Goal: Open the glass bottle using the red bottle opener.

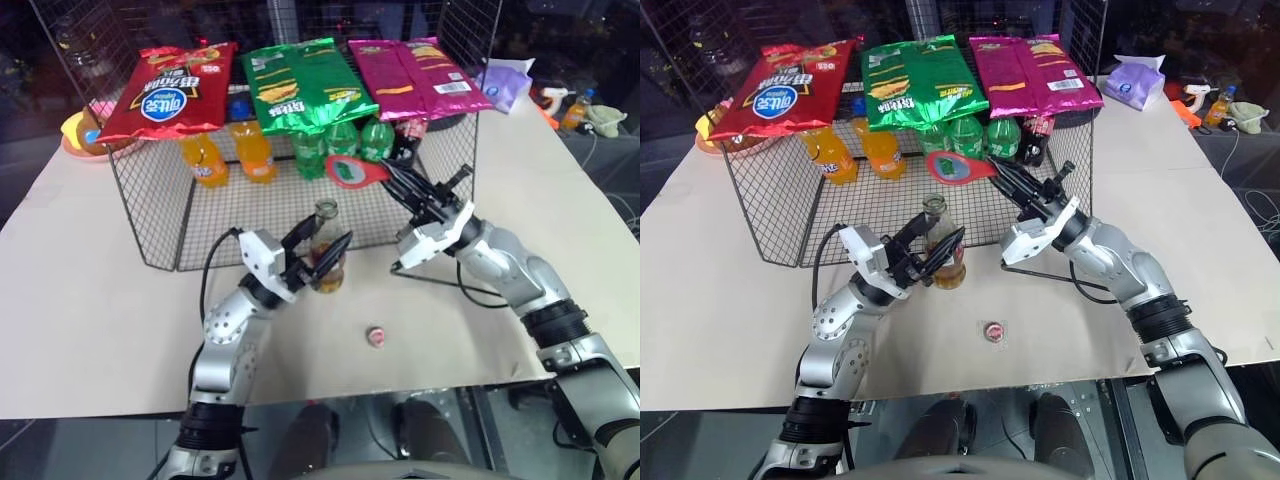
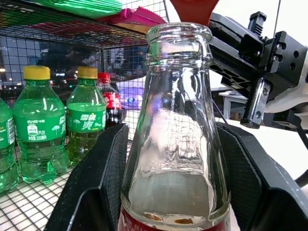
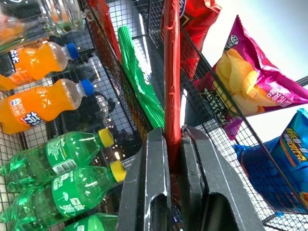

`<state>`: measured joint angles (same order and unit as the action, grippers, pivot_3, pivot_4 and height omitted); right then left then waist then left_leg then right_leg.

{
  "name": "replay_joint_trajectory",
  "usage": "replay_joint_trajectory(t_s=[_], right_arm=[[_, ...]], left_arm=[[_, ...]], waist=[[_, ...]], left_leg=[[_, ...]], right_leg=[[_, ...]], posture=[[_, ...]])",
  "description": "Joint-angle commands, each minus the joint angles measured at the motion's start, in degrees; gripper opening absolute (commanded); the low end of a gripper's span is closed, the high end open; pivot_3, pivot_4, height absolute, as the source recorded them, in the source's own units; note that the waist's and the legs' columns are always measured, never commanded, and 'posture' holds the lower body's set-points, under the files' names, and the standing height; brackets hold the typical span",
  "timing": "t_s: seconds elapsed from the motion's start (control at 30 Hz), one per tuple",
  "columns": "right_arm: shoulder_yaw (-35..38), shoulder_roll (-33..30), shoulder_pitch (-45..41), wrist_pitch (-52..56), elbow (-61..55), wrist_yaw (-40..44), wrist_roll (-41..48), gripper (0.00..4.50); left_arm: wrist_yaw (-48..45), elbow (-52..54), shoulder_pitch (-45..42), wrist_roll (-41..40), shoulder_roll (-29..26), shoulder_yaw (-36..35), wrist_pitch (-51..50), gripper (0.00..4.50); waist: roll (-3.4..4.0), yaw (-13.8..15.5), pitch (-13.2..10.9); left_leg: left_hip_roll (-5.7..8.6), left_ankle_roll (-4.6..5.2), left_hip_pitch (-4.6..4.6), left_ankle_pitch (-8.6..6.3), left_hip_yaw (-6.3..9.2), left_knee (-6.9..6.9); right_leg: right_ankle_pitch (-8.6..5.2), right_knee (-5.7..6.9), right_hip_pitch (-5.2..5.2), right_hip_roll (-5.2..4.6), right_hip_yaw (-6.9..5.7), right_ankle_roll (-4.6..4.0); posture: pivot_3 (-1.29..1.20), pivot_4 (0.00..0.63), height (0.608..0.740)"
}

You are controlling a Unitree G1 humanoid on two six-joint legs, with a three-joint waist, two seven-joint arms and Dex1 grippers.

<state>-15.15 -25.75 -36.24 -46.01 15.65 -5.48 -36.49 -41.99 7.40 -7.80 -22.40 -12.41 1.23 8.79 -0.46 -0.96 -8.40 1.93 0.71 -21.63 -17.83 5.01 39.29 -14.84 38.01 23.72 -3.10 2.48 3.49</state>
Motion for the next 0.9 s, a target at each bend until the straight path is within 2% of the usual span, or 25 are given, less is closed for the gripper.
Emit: replay_joint_trajectory(t_s=[0.03, 0.2, 0.27, 0.33, 0.37, 0.6, 0.8, 0.9], right_arm=[[1.75, 0.12, 0.45, 0.47, -1.55, -0.32, 1.78, 0.04], [1.78, 0.24, 0.82, 0.98, -1.75, -0.13, 2.34, 0.04], [1.84, 0.24, 0.87, 1.06, -1.58, -0.08, 2.59, 0.04], [1.85, 0.26, 0.88, 1.13, -1.43, -0.04, 2.77, 0.04], [1.86, 0.31, 0.83, 1.17, -1.34, -0.02, 2.87, 0.04], [1.77, 0.63, 1.06, 1.71, -0.80, 1.60, 5.39, 0.04], [1.16, 1.25, 4.08, 6.08, 0.25, 11.69, 17.54, 0.04], [2.15, 1.03, 6.29, 7.29, -1.61, 14.27, 20.74, 0.04]], left_arm=[[0.22, 1.84, 0.66, 0.29, -0.38, 0.50, 0.21, 2.24], [0.22, 2.75, 1.24, -1.22, -0.19, 0.27, -0.84, 2.24], [0.40, 3.00, 1.28, -1.08, -0.18, 0.13, -0.80, 3.24], [0.61, 3.16, 1.35, -0.82, -0.10, 0.05, -0.73, 3.82], [0.53, 3.24, 1.44, -0.66, -0.16, 0.11, -0.65, 4.32], [0.02, 3.94, 2.26, -1.31, -0.48, 0.22, -0.84, 4.32], [-0.78, 6.10, 4.52, -1.41, -2.00, 0.19, -1.38, 4.32], [-1.40, 7.02, 6.21, -0.27, -3.80, 0.42, -1.62, 4.32]], waist=[[0.00, 0.00, 0.00], [0.00, -0.04, 0.00], [0.00, -0.04, 0.00], [0.00, -0.13, 0.00], [0.00, -0.12, 0.00], [0.00, -0.21, 0.00], [0.00, -0.20, 0.00], [0.00, -0.22, 0.00]], left_leg=[[0.00, 0.00, 0.00, 0.00, 0.00, 0.00], [0.00, 0.00, 0.00, 0.00, -0.01, 0.00], [0.00, 0.00, 0.00, 0.00, -0.01, 0.00], [0.00, 0.00, 0.00, 0.00, -0.02, 0.00], [0.00, 0.00, -0.01, 0.00, -0.01, -0.01], [-0.01, 0.00, -0.01, 0.00, -0.02, -0.02], [-0.02, 0.00, -0.01, 0.00, -0.02, -0.03], [-0.05, 0.01, -0.01, 0.00, -0.02, -0.05]], right_leg=[[0.00, 0.00, 0.00, 0.00, 0.00, 0.00], [0.00, 0.00, 0.00, 0.00, 0.01, 0.00], [0.00, 0.00, 0.00, 0.00, 0.01, 0.00], [0.00, 0.00, 0.00, 0.00, 0.02, 0.00], [0.00, 0.00, 0.01, 0.00, 0.02, 0.00], [0.00, -0.01, 0.01, 0.01, 0.02, 0.00], [0.00, -0.03, 0.01, 0.00, 0.03, 0.00], [0.00, -0.03, 0.01, 0.00, 0.03, 0.00]], posture=[[0.00, 0.150, 0.740], [0.00, 0.150, 0.740], [0.00, 0.150, 0.740], [0.00, 0.150, 0.740], [0.00, 0.150, 0.740], [0.00, 0.150, 0.740], [0.00, 0.150, 0.740], [0.00, 0.150, 0.740]])
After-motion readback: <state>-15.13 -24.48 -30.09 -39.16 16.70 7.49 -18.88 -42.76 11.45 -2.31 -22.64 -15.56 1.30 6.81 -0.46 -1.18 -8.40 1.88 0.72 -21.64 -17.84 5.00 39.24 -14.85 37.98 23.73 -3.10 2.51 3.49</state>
